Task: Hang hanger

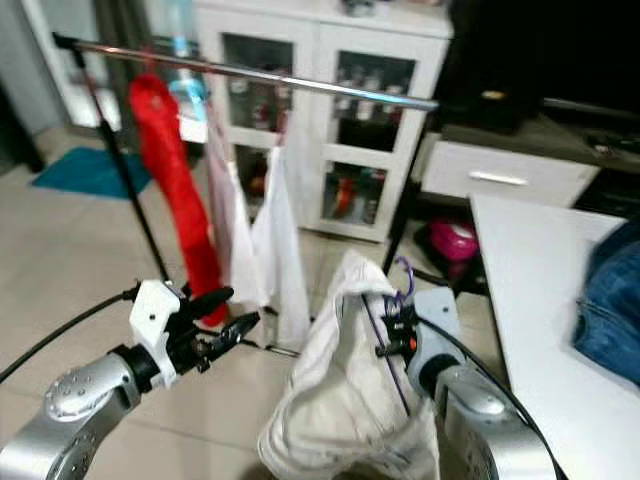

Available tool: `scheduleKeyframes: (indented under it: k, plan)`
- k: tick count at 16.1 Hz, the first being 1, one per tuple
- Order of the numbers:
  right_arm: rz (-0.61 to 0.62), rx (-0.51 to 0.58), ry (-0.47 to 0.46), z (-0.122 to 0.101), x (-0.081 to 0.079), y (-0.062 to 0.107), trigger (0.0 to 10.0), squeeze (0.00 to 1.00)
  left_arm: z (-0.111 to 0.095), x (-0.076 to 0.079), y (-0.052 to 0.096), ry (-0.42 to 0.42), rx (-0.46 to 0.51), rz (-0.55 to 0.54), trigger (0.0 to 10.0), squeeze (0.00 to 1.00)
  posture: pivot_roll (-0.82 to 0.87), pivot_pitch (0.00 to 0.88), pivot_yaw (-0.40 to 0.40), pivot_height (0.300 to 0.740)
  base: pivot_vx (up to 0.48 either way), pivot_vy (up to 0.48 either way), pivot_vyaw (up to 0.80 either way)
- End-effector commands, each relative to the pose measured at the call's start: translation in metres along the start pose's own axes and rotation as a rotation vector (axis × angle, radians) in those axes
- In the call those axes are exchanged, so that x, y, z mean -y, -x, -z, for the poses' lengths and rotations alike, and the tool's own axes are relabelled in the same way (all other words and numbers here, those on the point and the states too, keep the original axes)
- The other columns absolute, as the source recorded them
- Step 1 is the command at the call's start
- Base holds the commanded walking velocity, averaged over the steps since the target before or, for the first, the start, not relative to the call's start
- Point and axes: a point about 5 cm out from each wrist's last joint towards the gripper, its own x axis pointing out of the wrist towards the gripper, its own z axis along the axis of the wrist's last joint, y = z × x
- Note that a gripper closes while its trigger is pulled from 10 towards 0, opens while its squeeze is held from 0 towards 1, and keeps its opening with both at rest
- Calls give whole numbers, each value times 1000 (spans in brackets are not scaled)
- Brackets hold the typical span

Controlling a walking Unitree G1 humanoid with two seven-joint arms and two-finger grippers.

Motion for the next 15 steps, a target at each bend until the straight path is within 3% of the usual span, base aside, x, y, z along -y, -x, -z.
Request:
scheduleKeyframes:
  k: [1,6,10,15]
  plan:
    - [-5,53,4,-12,0,2,10000,0,1,2,-1,-11,-13,17,10000,0,-83,0,-33,740,0,0,0]
    - [-38,34,15,-6,-5,8,10000,0,3,8,3,5,-25,46,10000,0,-91,0,-29,740,0,0,0]
    - [-24,28,10,-4,-4,11,10000,0,5,12,5,12,-42,73,10000,0,-97,0,-20,740,0,276,0]
    - [-42,39,22,-8,-6,3,10000,0,2,7,3,-2,-40,71,10000,0,-76,0,-18,740,0,286,0]
